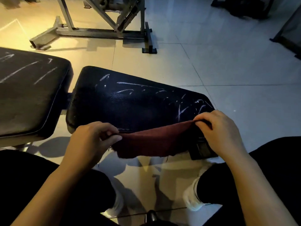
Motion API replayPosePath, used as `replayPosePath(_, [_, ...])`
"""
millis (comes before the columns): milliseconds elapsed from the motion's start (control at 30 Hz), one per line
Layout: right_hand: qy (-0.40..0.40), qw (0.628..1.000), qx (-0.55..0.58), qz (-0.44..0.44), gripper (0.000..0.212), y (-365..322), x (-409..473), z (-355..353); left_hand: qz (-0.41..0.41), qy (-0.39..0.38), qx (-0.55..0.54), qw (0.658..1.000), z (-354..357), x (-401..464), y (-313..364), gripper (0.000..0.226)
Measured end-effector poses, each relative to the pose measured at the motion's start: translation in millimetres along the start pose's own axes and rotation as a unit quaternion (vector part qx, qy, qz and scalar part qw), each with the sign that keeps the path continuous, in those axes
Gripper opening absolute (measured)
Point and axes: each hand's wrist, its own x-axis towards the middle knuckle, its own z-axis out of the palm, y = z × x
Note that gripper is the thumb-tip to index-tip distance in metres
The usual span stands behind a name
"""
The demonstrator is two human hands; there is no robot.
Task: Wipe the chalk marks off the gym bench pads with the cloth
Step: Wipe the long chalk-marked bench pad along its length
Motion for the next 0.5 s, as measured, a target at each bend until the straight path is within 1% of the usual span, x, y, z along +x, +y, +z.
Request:
replayPosePath(100, [0.011,0.999,0.017,0.025,0.015,-11.4,27.5,17.9,-0.028,0.058,0.044,0.997,0.0,14.4,-0.6,0.010])
replayPosePath(167, [0.023,0.995,0.076,0.062,0.016,-21.5,55.3,50.4,-0.039,0.088,0.081,0.992,11.9,37.3,-1.1,0.010])
replayPosePath(233, [0.037,0.975,0.182,0.124,0.016,-33.9,71.1,84.4,-0.066,0.083,0.104,0.989,27.3,58.1,-3.8,0.010])
replayPosePath(300, [0.016,0.965,0.208,0.156,0.023,-44.3,65.4,116.3,-0.078,0.077,0.117,0.987,41.9,69.1,-8.5,0.012])
replayPosePath(367, [-0.013,0.972,0.189,0.135,0.039,-54.4,45.8,142.8,-0.048,0.079,0.101,0.991,53.2,68.6,-10.2,0.013])
replayPosePath(433, [-0.024,0.982,0.153,0.107,0.050,-59.9,30.7,159.4,0.002,0.073,0.063,0.995,64.6,61.1,-6.0,0.010])
replayPosePath(500, [-0.060,0.986,0.112,0.112,0.055,-60.3,32.7,166.0,0.070,0.030,0.061,0.995,75.2,52.6,1.8,0.010])
